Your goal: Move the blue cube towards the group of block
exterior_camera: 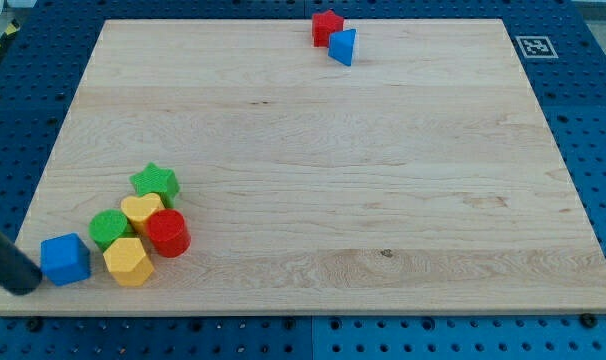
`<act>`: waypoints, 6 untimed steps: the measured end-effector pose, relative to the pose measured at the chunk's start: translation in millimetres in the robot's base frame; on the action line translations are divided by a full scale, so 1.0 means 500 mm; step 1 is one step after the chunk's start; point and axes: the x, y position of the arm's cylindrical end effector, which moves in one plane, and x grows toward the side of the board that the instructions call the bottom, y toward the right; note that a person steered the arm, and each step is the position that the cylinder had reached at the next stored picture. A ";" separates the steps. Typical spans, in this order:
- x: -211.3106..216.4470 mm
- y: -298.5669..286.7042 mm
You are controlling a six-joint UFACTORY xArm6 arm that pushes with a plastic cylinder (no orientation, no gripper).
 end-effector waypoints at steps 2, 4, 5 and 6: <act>-0.018 0.057; -0.016 0.060; -0.016 0.079; -0.021 0.112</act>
